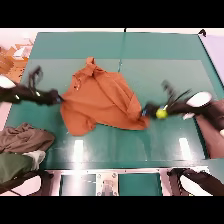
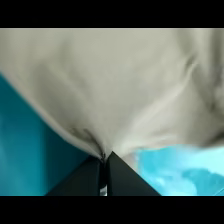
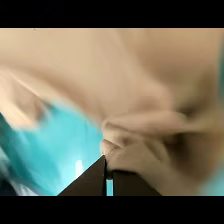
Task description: Fold the shirts.
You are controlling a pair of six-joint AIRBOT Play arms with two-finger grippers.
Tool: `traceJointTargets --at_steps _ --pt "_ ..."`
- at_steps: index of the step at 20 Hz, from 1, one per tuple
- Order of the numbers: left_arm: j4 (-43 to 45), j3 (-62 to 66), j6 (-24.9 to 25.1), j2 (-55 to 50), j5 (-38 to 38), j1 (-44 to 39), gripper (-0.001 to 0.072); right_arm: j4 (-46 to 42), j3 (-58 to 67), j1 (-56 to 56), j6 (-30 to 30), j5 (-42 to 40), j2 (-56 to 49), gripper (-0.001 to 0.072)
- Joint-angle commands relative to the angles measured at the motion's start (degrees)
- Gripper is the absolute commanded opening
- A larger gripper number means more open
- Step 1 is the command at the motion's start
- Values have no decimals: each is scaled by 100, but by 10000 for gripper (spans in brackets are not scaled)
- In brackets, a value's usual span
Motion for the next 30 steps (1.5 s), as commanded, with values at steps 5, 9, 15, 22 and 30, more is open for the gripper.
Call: traceJointTargets --at_steps 5,9,15,22,30 --pt "31 5368 -330 566 -343 4 26 428 4336 -2328 402 258 715 18" --pt "417 6701 -564 1110 1049 4 26 426 5587 -3171 605 -42 1049 19" --pt "1421 6347 -710 2013 1722 4 26 44 5838 -3620 581 -1270 1893 19" --pt "1178 5405 -710 1985 949 2 26 15 4730 -3613 503 -1274 1919 19" --pt "-24 3143 9 184 1364 -295 27 619 872 -1626 -798 -3700 557 19"
